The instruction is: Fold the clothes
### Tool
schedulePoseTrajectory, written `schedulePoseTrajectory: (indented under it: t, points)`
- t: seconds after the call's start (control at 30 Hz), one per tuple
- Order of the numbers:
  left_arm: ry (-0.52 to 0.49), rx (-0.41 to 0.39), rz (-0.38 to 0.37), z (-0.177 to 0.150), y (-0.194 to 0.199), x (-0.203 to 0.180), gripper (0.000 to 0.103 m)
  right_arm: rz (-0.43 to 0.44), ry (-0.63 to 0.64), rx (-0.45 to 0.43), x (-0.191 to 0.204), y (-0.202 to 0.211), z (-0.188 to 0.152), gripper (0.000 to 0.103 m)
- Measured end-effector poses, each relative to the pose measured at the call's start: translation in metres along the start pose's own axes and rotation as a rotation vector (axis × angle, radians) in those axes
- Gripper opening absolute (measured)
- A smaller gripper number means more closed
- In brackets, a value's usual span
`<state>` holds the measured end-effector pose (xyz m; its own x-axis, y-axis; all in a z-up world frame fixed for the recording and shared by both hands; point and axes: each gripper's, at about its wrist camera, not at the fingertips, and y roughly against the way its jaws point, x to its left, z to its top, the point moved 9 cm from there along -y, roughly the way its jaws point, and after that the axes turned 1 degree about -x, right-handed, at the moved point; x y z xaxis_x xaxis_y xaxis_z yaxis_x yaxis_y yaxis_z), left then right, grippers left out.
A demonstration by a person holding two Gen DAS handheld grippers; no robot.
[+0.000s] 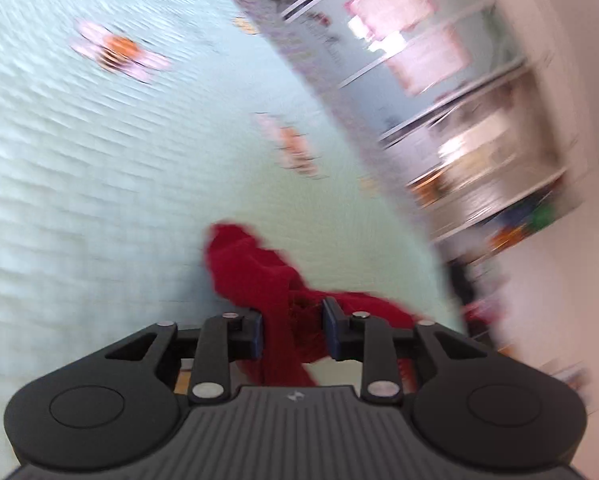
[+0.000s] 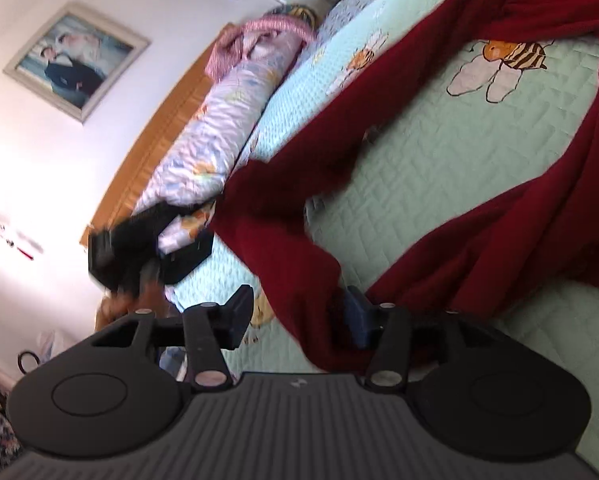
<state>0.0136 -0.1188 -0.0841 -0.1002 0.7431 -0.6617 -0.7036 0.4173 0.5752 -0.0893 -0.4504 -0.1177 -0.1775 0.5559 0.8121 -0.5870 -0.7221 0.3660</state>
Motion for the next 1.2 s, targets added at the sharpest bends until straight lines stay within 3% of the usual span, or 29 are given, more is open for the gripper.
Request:
schedulePoseTrajectory:
  t: [0.13,0.2,0.3,0.43,0.7,0.93,0.97,1.0,1.03,1.13,1.2]
  points:
    - [0.096,-0.125,0.265,0.018,0.032,0.064,0.032,-0.020,-0.055,-0.056,-0.006,0.008,0.003,0.053]
    - [0.120,-0.189,0.328,0.029,0.047,0.073,0.032,-0.024,-0.080,-0.085,-0.009,0.014,0.004,0.054]
    - [-0.089,-0.149,0.285,0.013,0.024,0.035,0.034,-0.028,-0.118,-0.131,-0.018,0.025,0.005,0.056]
    - [-0.394,-0.073,0.216,-0.018,-0.014,-0.019,0.057,-0.028,-0.165,-0.178,-0.033,0.030,0.011,0.057]
    - [-0.998,0.087,0.063,-0.085,-0.088,-0.123,0.060,-0.016,-0.143,-0.165,-0.039,0.027,0.009,0.061]
    - [-1.159,0.211,0.160,-0.090,-0.125,-0.109,0.060,0.003,-0.183,-0.172,-0.049,0.032,0.007,0.061]
    - [-1.171,0.212,0.168,-0.089,-0.128,-0.107,0.059,0.004,-0.186,-0.174,-0.049,0.032,0.007,0.062]
    - [-1.163,0.215,0.165,-0.086,-0.132,-0.108,0.042,0.004,-0.187,-0.175,-0.050,0.031,0.007,0.062]
    - [-1.137,0.215,0.154,-0.080,-0.135,-0.112,0.016,0.004,-0.186,-0.177,-0.049,0.031,0.007,0.062]
    - [-1.046,0.210,0.122,-0.058,-0.140,-0.128,0.005,0.002,-0.188,-0.180,-0.048,0.030,0.006,0.062]
    - [-1.042,0.141,0.118,-0.032,-0.143,-0.152,0.004,0.004,-0.195,-0.188,-0.049,0.031,0.005,0.062]
